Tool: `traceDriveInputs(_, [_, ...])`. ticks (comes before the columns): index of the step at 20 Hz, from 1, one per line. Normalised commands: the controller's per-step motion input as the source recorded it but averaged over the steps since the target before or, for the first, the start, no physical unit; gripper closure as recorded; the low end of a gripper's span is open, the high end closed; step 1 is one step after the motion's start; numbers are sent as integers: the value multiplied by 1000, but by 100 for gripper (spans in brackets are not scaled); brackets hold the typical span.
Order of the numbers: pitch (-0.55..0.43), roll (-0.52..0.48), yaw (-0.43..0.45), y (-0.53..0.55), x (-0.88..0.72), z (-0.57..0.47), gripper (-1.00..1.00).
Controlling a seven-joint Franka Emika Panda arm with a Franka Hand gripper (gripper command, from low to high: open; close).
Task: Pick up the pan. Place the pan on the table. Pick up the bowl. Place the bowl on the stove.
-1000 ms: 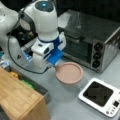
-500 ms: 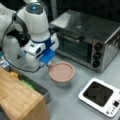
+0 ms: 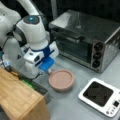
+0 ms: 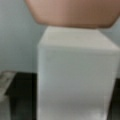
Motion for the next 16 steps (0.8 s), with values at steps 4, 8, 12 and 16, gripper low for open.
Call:
traceDriveInputs(4, [-109, -83, 116, -57, 122, -190, 100])
traceDriveInputs(8, [-76, -96, 114, -30, 104, -105, 100])
traceDriveInputs(12, [-44, -105, 110, -14, 121, -65, 100])
traceDriveInputs(16, [-20, -105, 107, -15, 138, -56, 100])
